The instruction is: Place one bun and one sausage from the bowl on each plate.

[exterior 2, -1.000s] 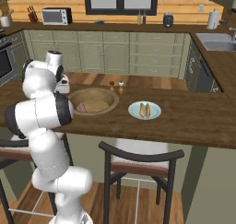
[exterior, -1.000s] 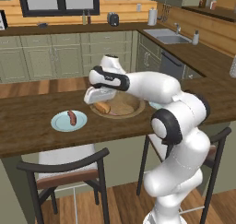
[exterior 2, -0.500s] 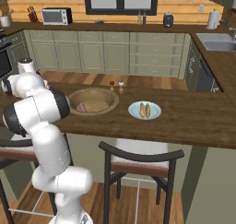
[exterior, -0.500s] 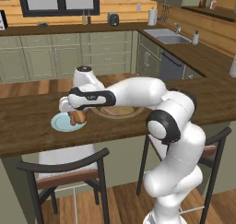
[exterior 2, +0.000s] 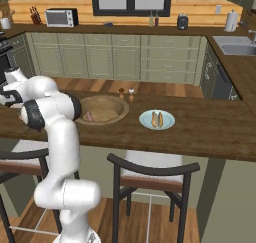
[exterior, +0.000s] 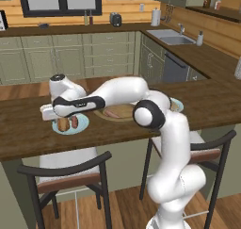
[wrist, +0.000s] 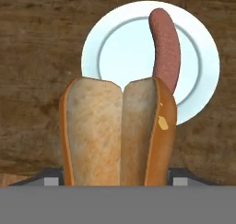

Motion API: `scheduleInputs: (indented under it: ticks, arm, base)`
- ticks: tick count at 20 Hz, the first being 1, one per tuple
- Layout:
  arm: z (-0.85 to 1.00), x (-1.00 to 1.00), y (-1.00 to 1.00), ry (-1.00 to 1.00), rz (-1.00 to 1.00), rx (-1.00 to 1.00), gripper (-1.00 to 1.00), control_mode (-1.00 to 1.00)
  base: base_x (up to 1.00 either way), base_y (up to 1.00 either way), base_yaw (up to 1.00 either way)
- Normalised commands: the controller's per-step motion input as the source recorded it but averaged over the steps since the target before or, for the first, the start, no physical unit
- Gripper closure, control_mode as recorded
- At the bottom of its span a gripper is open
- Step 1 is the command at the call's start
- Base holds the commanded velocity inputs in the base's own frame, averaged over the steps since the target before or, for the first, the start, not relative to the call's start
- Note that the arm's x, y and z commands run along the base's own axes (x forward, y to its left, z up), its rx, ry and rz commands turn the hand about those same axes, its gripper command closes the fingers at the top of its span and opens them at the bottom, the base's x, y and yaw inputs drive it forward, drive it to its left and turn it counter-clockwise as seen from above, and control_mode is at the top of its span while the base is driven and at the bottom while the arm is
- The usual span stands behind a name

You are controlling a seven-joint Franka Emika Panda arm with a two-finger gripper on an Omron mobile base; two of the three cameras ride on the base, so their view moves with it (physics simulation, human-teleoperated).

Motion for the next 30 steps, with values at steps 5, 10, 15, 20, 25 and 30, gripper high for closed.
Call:
scheduleInputs:
  ticks: [5, 10, 15, 20, 25, 30]
  arm:
    - [-0.36, 0.82, -0.10, 0.02, -0.01, -0.01, 1.00, -1.00]
    - [-0.29, 0.68, 0.00, 0.01, 0.00, -0.03, 1.00, -1.00]
    - [-0.87, 0.10, -0.20, 0.00, 0.00, -0.09, -1.00, -1.00]
    - [-0.06, 0.27, -0.04, 0.01, 0.00, 0.00, -1.00, -1.00]
    - [0.18, 0.00, -0.31, -0.06, 0.00, 0.06, -1.00, -1.00]
    - [0.21, -0.93, -0.76, -0.31, 0.04, 0.16, -1.00, -1.00]
  base:
    - [0.00, 0.00, 0.00]
    - [0.00, 0.00, 0.00]
    - [0.00, 0.00, 0.00]
    - [0.00, 0.00, 0.00]
    - [0.00, 0.00, 0.00]
    - [0.00, 0.00, 0.00]
